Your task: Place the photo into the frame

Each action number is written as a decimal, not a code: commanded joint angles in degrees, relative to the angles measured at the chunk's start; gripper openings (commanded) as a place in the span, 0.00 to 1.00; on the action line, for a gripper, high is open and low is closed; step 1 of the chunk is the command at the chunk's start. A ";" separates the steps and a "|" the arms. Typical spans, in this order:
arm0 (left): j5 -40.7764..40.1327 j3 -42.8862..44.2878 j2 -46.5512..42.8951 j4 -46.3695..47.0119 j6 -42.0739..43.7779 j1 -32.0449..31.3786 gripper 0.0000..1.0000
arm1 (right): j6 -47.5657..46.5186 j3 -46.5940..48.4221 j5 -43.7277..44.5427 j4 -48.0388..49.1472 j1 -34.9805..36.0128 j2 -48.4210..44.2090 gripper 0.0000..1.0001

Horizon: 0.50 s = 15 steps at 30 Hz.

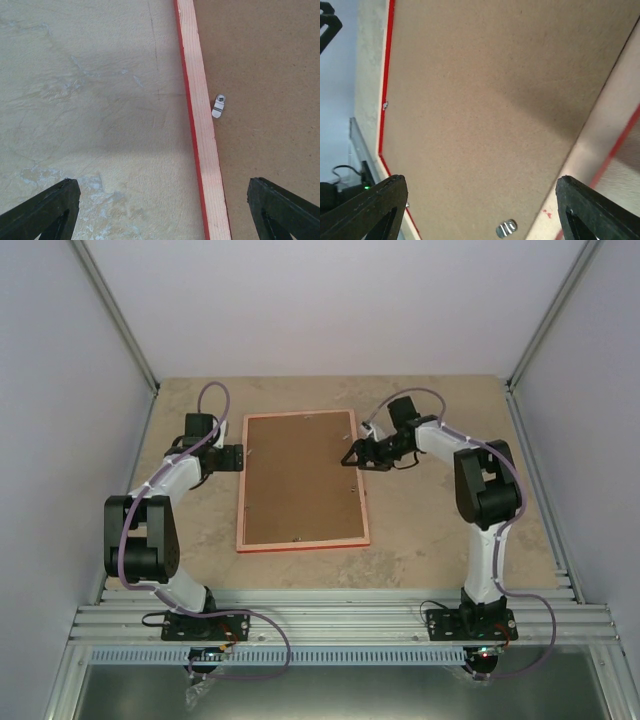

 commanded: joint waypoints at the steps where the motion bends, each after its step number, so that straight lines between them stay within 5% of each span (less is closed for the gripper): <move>1: 0.33 1.74 0.86 0.03 -0.67 0.40 0.93 | -7.38 2.16 7.07 -4.99 -0.36 -4.03 0.82; 15: 2.11 1.59 1.39 0.39 -0.63 0.40 0.92 | -10.37 0.94 14.19 1.42 -1.92 -1.40 0.56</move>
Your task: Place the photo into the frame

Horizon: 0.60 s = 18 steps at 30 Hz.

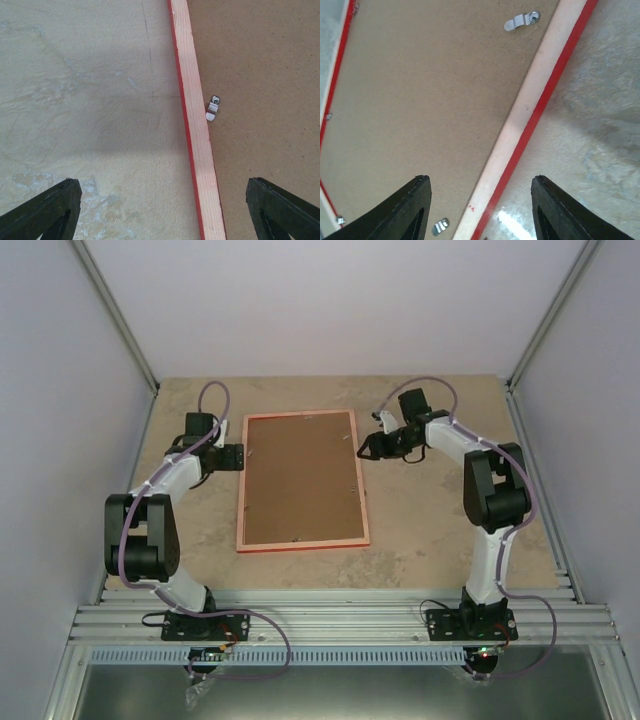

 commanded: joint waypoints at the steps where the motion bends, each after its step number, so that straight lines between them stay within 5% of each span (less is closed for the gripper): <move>1: 0.87 1.03 0.94 0.42 -0.50 0.40 0.92 | -0.58 0.09 2.54 2.36 1.00 3.00 0.54; 13: 0.82 -1.81 3.74 -0.59 -4.77 0.40 0.80 | -2.42 -7.53 10.21 6.56 4.81 4.67 0.30; 18: 5.26 -4.08 4.11 -0.09 -7.06 0.40 0.75 | -4.15 -8.46 13.16 6.02 6.47 6.27 0.32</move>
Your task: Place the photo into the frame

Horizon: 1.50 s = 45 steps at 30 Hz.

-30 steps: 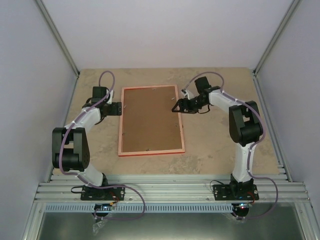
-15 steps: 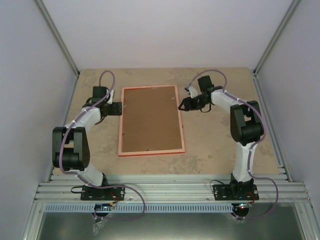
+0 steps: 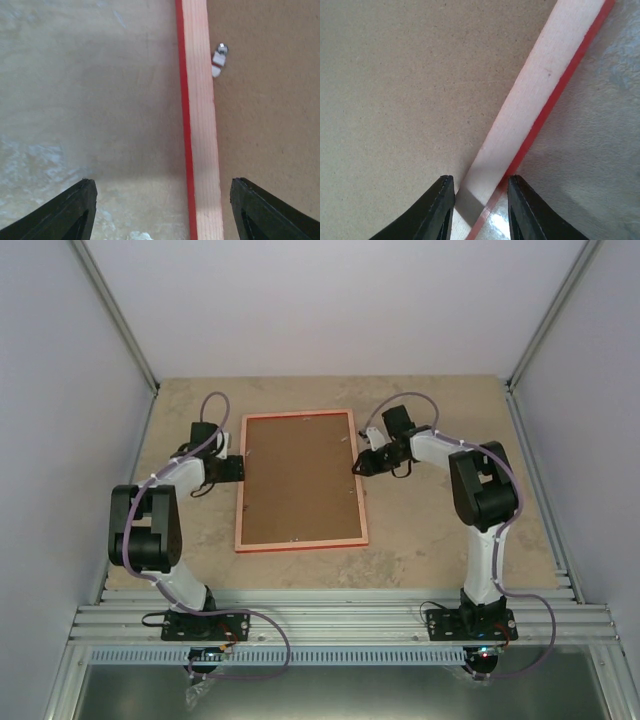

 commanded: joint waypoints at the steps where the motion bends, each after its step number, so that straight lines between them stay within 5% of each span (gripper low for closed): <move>1: 4.36 -1.78 0.58 0.26 -2.75 0.27 0.74 | -2.74 -2.85 8.65 -1.19 2.12 3.39 0.37; 8: 10.54 0.88 -1.16 -1.74 2.46 0.27 0.80 | -7.85 -0.95 13.16 -0.84 1.72 1.94 0.54; 16: 21.36 -5.75 -18.48 0.20 22.55 0.27 0.94 | -19.32 -1.45 -6.46 0.21 1.44 -12.01 0.65; 22: 26.42 -7.96 -25.63 -7.53 35.84 -0.66 0.98 | -21.56 -3.18 -19.43 -2.79 4.40 -13.70 0.57; 26: 21.11 -11.55 -26.60 -12.10 42.56 -12.10 0.93 | -19.31 -5.38 -23.82 -2.68 6.22 -10.97 0.44; 34: 15.27 -15.89 -21.55 -9.26 39.80 -25.62 0.86 | -16.11 -8.03 -23.41 -0.12 7.00 -7.89 0.36; 45: 6.68 -16.77 -14.78 -4.55 40.51 -30.32 0.83 | -17.07 -10.28 -18.31 0.22 6.89 -7.12 0.35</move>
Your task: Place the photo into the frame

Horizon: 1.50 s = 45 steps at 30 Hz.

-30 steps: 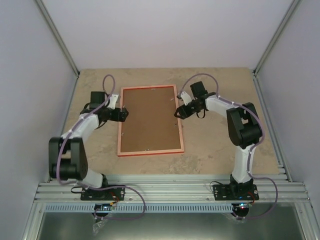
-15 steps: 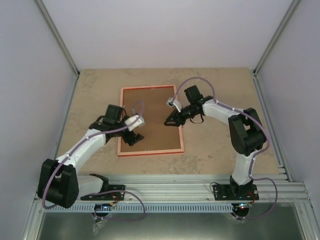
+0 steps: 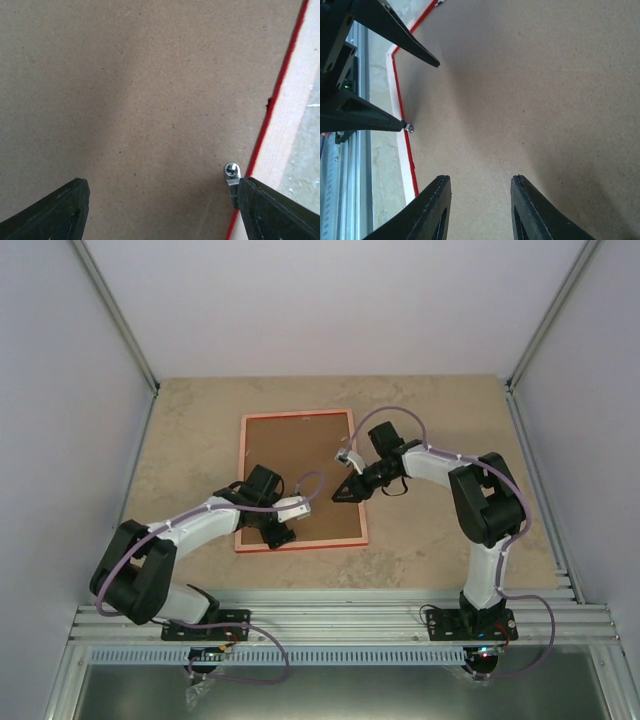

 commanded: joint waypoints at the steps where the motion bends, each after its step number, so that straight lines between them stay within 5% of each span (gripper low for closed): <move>1: -4.57 -0.90 1.23 2.89 1.41 -1.67 0.83 | -0.58 -1.89 2.60 1.11 -0.21 0.68 0.35; 15: -19.66 -3.47 -2.42 7.34 -1.50 -1.87 0.75 | -7.46 -5.06 10.38 -2.39 -1.73 1.53 0.31; 26: 0.28 -0.17 -7.86 -0.85 -5.90 -0.84 0.82 | -8.82 -7.70 11.26 -2.93 -3.66 0.70 0.31; 38: -5.27 4.00 4.24 2.19 -10.32 -6.28 0.83 | -7.12 -10.08 11.66 -0.71 -3.88 -1.31 0.31; 45: -7.62 4.33 7.66 -1.89 -2.77 -7.11 0.82 | -8.07 -10.86 12.97 -0.52 -4.73 -1.28 0.31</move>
